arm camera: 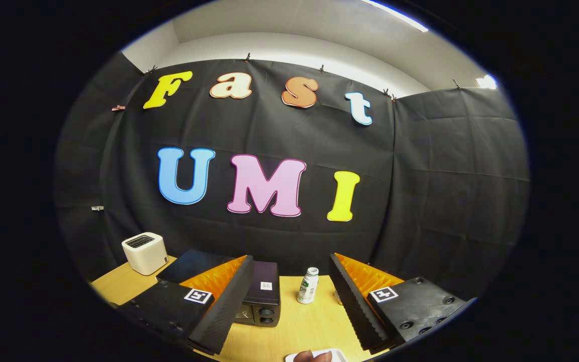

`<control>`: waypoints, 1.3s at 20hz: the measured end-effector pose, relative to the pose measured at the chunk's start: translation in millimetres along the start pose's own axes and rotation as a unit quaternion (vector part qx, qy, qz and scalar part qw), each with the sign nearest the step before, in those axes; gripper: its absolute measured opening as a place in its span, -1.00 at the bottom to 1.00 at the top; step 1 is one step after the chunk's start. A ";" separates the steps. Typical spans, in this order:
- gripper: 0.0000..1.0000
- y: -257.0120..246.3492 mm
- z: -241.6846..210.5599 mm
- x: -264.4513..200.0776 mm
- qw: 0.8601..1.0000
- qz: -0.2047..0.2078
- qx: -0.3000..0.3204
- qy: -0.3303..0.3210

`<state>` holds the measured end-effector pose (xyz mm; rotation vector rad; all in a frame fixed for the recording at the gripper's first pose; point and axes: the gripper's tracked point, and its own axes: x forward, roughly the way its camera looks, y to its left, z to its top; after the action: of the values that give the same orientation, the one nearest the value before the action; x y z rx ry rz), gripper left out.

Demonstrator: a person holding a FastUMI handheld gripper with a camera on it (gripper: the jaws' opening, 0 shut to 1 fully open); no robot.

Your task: Open the toaster oven, put the food inside, and close the toaster oven door.

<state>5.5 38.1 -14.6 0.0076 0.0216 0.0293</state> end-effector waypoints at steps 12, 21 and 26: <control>0.96 133.4 -105.0 36.5 0.993 0.048 0.043 0.094; 0.96 196.3 -179.7 71.9 0.982 0.067 0.047 0.168; 0.97 209.1 -214.5 87.0 0.975 0.060 0.044 0.207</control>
<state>81.6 251.3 -229.2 0.0911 0.4403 0.1506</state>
